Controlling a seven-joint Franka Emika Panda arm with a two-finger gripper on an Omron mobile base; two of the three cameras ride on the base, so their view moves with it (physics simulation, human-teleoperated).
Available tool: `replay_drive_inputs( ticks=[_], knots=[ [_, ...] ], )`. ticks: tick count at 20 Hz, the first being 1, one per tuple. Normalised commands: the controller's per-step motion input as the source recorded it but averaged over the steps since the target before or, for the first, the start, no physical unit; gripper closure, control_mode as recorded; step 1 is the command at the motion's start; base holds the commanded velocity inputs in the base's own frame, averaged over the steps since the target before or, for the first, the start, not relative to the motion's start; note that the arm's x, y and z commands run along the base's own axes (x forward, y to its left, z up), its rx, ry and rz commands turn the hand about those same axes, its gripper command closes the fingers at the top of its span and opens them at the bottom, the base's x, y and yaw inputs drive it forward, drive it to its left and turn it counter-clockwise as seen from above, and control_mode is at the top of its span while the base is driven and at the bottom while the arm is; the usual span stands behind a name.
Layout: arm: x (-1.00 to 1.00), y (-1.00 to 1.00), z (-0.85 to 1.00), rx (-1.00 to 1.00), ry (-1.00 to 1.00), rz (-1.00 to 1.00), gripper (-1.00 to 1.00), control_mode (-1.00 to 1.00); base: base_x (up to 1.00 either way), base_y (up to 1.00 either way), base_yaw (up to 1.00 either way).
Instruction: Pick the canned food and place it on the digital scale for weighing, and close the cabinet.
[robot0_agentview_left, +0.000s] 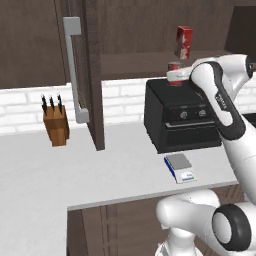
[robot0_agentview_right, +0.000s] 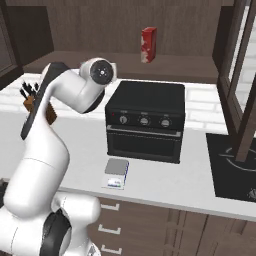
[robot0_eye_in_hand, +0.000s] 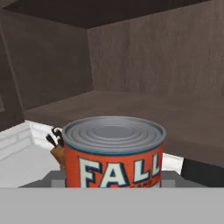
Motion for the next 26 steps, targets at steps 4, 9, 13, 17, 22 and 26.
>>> replay_drive_inputs(
  ticks=[4, 9, 13, 17, 22, 26],
  knots=[
    [-1.0, -0.51, -0.04, 0.0, -0.02, 0.28, 1.0, -1.0, 0.0, 0.0, 0.0],
    [-1.0, -0.41, -0.23, 0.0, -0.15, 0.3, 1.0, -1.0, 0.0, 0.0, 0.0],
    [-0.66, -0.4, -0.39, 0.0, -0.17, 0.28, 1.0, -1.0, 0.0, 0.0, 0.0],
    [-0.26, -0.24, -0.57, 0.0, -0.08, 0.27, 1.0, -1.0, 0.0, 0.0, 0.0],
    [-0.04, -0.2, -0.58, 0.0, 0.0, 0.25, 1.0, -1.0, 0.0, 0.0, 0.0],
    [0.17, -0.01, -0.68, 0.0, 0.0, 0.12, 1.0, -1.0, 0.0, 0.0, 0.0]
  ],
)
